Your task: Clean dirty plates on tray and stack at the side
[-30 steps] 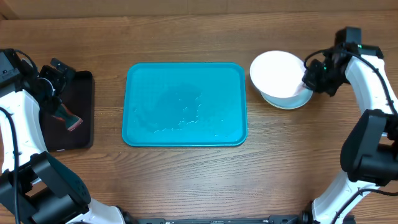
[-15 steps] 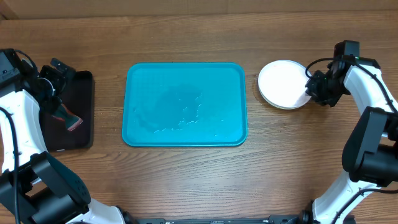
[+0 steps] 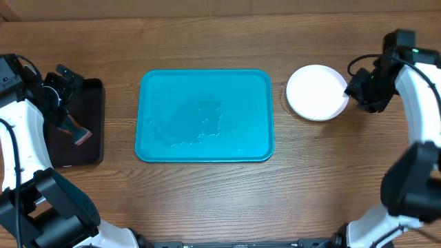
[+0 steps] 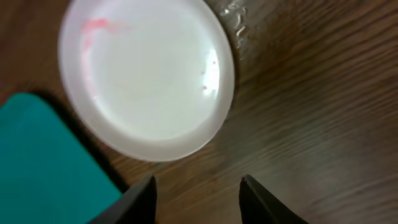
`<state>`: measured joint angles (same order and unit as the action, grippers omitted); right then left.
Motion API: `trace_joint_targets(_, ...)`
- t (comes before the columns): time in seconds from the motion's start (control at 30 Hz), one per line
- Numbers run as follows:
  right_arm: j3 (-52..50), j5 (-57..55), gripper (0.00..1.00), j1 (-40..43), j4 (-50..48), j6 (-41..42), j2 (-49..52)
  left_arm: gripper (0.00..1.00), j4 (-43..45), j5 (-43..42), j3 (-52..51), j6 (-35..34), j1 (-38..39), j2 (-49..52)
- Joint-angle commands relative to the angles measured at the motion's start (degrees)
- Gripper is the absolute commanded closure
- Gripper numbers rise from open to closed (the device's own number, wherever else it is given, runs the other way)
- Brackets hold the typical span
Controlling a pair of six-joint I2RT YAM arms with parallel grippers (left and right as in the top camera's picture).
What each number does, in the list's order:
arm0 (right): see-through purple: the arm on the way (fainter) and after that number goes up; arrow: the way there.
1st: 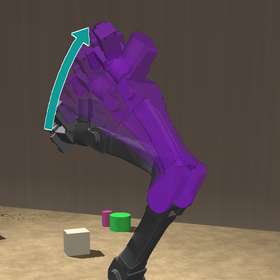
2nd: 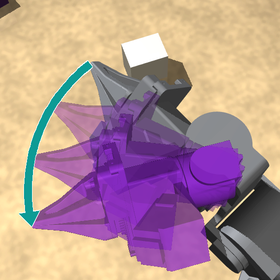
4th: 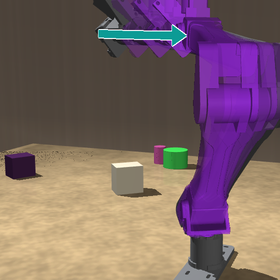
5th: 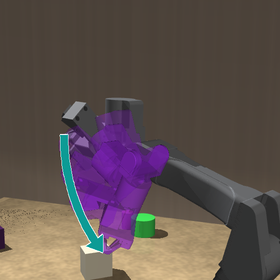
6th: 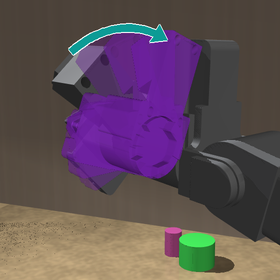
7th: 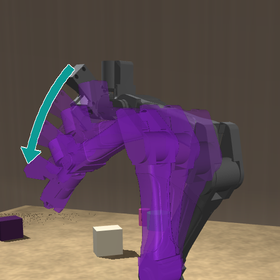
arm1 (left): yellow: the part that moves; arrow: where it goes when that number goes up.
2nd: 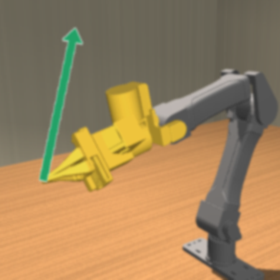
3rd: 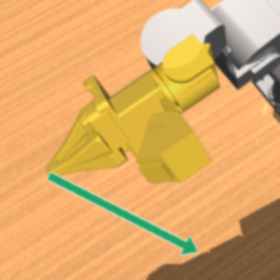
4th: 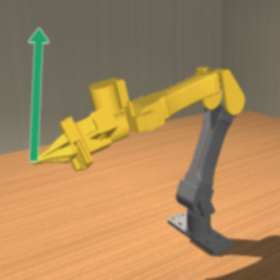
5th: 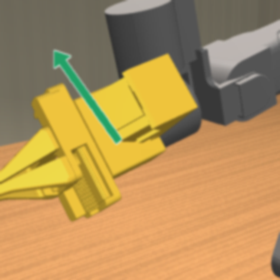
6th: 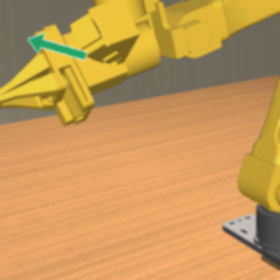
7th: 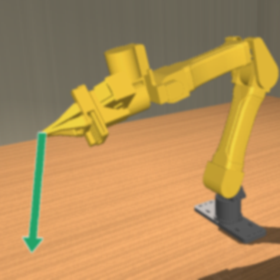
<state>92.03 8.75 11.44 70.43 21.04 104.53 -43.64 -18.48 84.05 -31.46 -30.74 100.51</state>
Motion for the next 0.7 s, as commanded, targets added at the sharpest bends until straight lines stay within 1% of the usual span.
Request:
trace_joint_targets(0.0,2.01,0.26,0.54,-2.58,1.62,-1.14,-8.02,0.0,0.17,-0.55,0.57,0.17,0.07,-0.04)
trace_joint_targets(0.1,1.84,-0.04,0.53,-4.44,5.16,-1.14,-12.68,0.0,0.17,-0.55,0.57,0.17,0.07,-0.04)
trace_joint_targets(0.17,1.18,-0.15,0.5,-6.6,7.65,-1.11,-16.09,0.0,0.22,-0.55,0.57,0.17,0.07,-0.04)
trace_joint_targets(0.27,-0.87,-0.22,0.45,-10.97,8.94,-1.14,-20.81,0.0,0.17,-0.55,0.57,0.17,0.07,-0.04)
trace_joint_targets(0.3,-1.79,-0.35,0.36,-12.76,9.27,-1.14,-22.29,0.0,0.17,-0.55,0.57,0.17,0.07,-0.04)
trace_joint_targets(0.33,-2.62,-0.61,0.07,-14.51,9.86,-1.14,-23.61,0.0,0.17,-0.55,0.57,0.17,0.07,-0.04)
trace_joint_targets(0.37,-3.34,-0.81,0.0,-16.96,11.58,-1.11,-24.96,0.0,0.17,-0.55,0.57,0.2,0.07,-0.04)
trace_joint_targets(0.53,-3.48,-0.55,0.0,-23.08,22.05,-1.09,-26.03,0.0,0.17,-0.55,0.57,0.17,0.07,-0.04)
trace_joint_targets(0.67,-3.48,-0.57,0.0,-24.06,23.76,-1.09,-25.99,0.0,0.17,-0.55,0.57,0.17,0.07,-0.04)
